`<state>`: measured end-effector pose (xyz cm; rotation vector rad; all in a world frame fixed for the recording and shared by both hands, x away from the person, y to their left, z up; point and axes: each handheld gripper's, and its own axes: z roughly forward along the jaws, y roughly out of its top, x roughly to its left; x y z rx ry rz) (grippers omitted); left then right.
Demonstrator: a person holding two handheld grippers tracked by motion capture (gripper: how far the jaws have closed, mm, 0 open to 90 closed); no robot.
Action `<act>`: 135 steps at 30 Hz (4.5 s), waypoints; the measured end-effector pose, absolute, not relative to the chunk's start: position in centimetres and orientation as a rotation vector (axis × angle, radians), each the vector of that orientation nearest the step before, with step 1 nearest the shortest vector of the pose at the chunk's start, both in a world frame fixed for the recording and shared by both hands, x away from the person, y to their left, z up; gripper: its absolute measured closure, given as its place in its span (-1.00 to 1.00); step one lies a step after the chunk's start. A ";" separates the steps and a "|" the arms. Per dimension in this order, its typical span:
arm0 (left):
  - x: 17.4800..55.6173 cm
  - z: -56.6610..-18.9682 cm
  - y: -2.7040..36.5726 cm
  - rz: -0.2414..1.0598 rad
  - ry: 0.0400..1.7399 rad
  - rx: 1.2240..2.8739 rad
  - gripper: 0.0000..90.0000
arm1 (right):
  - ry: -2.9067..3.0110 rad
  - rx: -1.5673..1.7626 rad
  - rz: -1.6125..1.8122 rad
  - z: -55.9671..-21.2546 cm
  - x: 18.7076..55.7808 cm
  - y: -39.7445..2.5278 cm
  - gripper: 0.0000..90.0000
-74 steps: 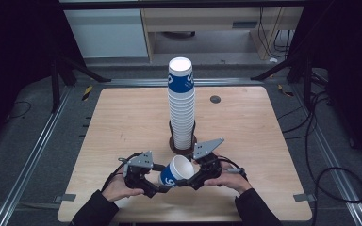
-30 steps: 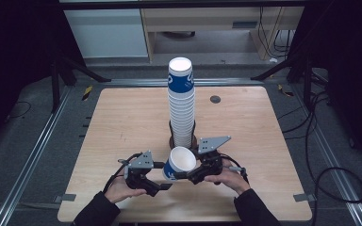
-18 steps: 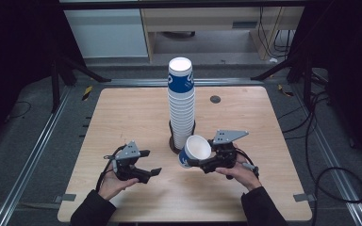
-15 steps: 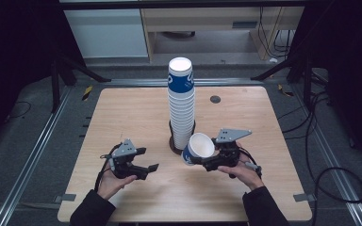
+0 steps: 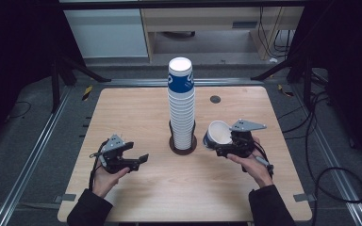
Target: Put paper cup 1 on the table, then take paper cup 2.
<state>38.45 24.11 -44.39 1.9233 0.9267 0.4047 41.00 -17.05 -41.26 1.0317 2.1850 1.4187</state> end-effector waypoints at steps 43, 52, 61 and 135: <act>39.5 -44.9 26.0 0.449 1.023 1.927 -0.66 | 2.059 1.454 0.899 -46.4 44.6 -24.8 -0.76; 39.5 -44.9 26.0 0.447 1.024 1.931 -0.66 | 1.977 1.421 1.025 -44.7 44.1 -25.0 -0.88; 39.5 -45.0 25.9 0.444 1.022 1.936 -0.66 | 1.900 1.397 1.082 -43.1 43.4 -25.3 -0.88; 39.7 -45.3 25.7 0.429 1.026 1.950 -0.66 | 1.926 0.806 1.672 -27.2 45.1 -8.0 -0.83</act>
